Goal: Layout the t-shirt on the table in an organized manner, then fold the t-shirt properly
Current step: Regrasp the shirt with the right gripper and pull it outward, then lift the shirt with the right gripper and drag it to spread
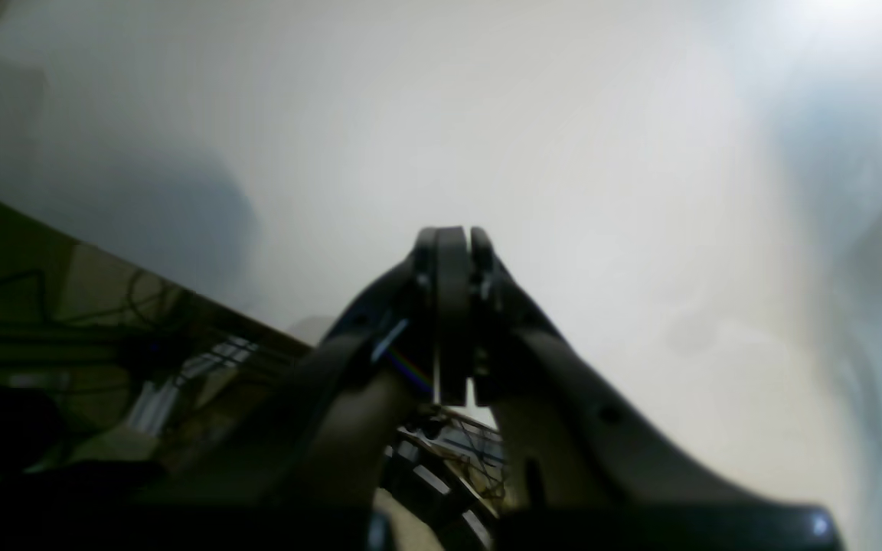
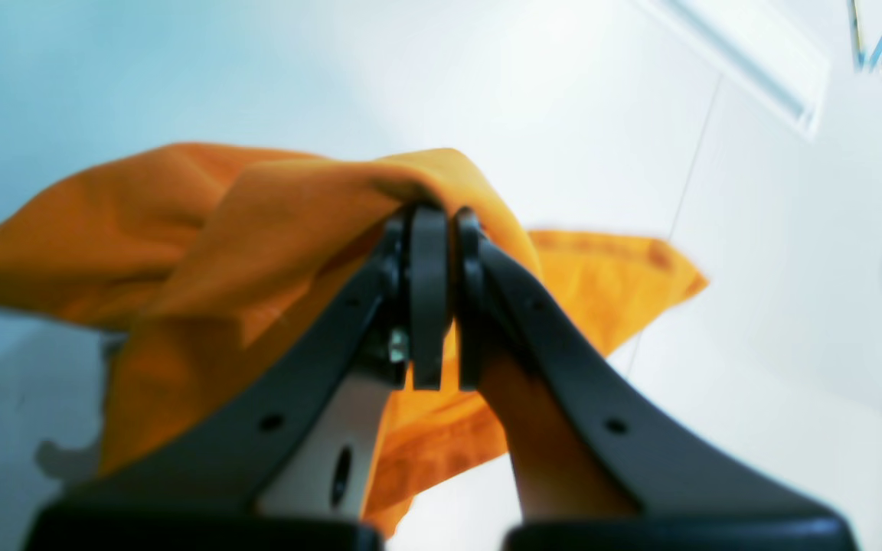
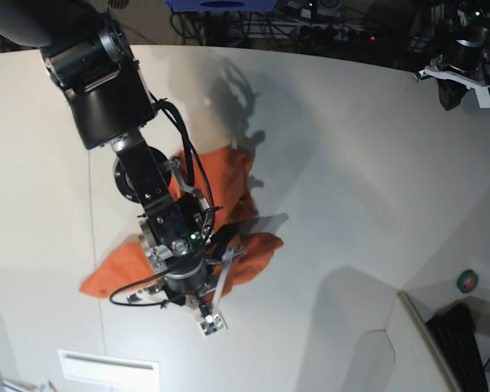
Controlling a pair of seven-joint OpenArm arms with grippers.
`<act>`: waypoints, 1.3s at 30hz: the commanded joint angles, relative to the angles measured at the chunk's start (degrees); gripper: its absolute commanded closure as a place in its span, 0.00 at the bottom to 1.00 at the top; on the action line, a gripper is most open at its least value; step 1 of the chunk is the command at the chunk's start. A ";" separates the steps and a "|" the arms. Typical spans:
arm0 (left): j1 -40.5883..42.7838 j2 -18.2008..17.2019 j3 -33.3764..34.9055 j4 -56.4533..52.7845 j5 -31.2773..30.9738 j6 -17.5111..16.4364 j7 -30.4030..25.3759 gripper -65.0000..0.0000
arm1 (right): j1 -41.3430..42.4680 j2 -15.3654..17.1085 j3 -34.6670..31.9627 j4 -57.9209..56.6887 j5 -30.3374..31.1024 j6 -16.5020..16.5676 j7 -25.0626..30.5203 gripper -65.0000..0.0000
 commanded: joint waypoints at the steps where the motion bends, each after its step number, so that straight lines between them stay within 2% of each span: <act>1: 0.43 -0.36 -0.18 1.05 -0.52 0.13 -1.08 1.00 | 0.96 -0.48 0.11 1.16 -0.24 -0.41 0.78 1.00; 3: 0.43 0.08 -0.18 1.05 -0.52 0.13 -1.08 1.00 | 0.16 -0.48 0.11 3.27 -0.24 -0.41 -1.59 1.00; 4: 0.43 0.17 -0.18 1.05 -0.43 0.13 -1.08 1.00 | -0.19 -0.48 0.11 5.20 -0.24 -0.41 -4.32 0.94; 7: -0.18 0.17 -0.09 1.05 -0.34 0.13 -1.08 1.00 | -2.03 0.14 0.11 13.64 -0.24 -0.05 -10.29 0.55; 8: -0.36 0.17 -0.26 1.05 -0.34 0.13 -1.08 1.00 | -3.88 0.67 0.20 17.86 -0.24 -0.05 -11.26 0.44; 9: -0.36 0.17 -0.35 1.05 -0.34 0.13 -1.08 1.00 | -6.34 1.90 0.81 23.31 -0.32 -0.05 -11.44 0.38; 12: -0.36 0.17 -0.44 1.49 -0.34 0.13 -1.08 1.00 | -15.13 5.15 -1.04 35.79 -0.32 0.03 -11.97 0.38; 15: -0.45 0.17 -0.53 1.49 -0.60 0.13 -1.08 1.00 | -24.10 8.67 -4.73 38.34 -0.32 0.03 -11.44 0.38; 17: -0.45 0.17 -0.26 1.93 -0.69 0.13 -1.17 1.00 | -29.37 9.02 -4.73 37.64 -0.24 0.03 -9.59 0.38; 19: -0.45 0.17 0.09 3.16 -0.69 0.13 -1.17 1.00 | -33.68 8.40 -1.47 36.15 0.29 -0.41 -3.97 0.39; 20: -0.45 0.43 0.09 3.69 -0.69 0.13 -1.17 0.92 | -35.35 6.47 1.34 34.83 2.23 -0.41 -0.62 0.39; 21: -0.45 0.69 0.09 3.95 -0.69 0.13 -1.17 0.86 | -35.70 4.80 4.77 33.16 4.42 -0.41 1.57 0.39; 23: -0.45 0.78 0.00 4.21 -0.69 0.13 -1.26 0.74 | -35.09 2.07 11.27 28.32 7.94 -0.14 2.10 0.39; 25: -0.45 0.78 0.00 4.21 -0.69 0.13 -1.26 0.66 | -32.36 1.28 14.53 22.78 9.61 -0.14 2.36 0.39; 30: -0.45 0.78 -0.35 4.13 -0.69 0.13 -1.26 0.51 | -26.12 1.46 16.90 12.59 15.15 -0.05 2.45 0.39; 34: -0.18 0.78 -0.44 4.13 -0.69 0.13 -1.26 0.40 | -23.31 1.63 16.46 9.24 15.85 -0.05 2.36 0.39; 39: -0.01 0.78 -0.44 4.13 -0.69 0.13 -1.35 0.39 | -19.88 1.63 16.90 1.60 15.94 -0.41 2.63 0.39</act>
